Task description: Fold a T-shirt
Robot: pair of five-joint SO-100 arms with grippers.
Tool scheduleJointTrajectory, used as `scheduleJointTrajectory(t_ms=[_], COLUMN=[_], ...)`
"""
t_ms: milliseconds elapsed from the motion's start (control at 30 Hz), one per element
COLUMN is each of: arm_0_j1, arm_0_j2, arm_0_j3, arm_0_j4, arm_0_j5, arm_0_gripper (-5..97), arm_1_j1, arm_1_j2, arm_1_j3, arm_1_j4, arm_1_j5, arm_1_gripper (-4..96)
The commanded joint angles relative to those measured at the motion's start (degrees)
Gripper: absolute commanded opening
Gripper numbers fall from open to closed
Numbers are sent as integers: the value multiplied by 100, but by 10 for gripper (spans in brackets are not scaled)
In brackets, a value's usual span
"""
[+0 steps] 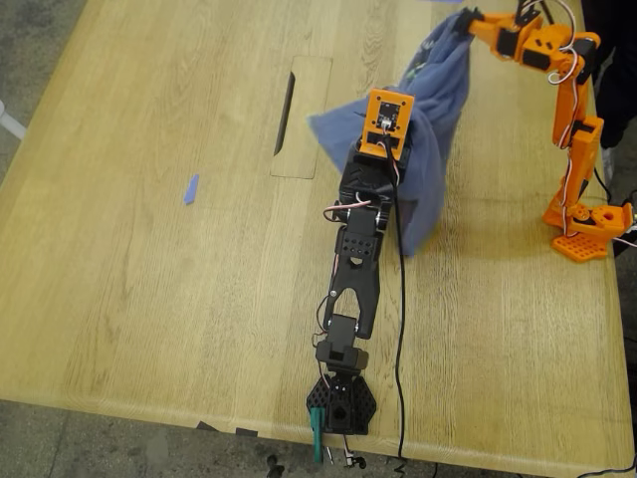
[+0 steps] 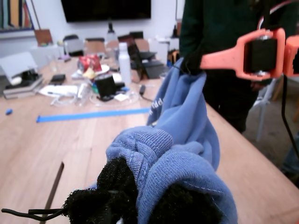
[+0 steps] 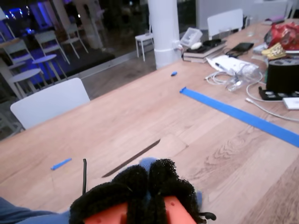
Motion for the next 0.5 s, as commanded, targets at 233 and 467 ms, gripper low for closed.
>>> scheduleJointTrajectory(t_ms=[233,467], arm_0_j1=[677,905], arm_0_j2=[1072,1811], arm_0_j3=[-519,-62], arm_0_j4=[-1239,-510], arm_0_j5=[132,123], arm_0_gripper=[-3,-3], arm_1_j1=[-193,-773], arm_1_j2=[668,1837], arm_1_j3=[0,896], arm_1_j4=[-598,-149], arm_1_j5=[-70,-79], arm_1_gripper=[1,1])
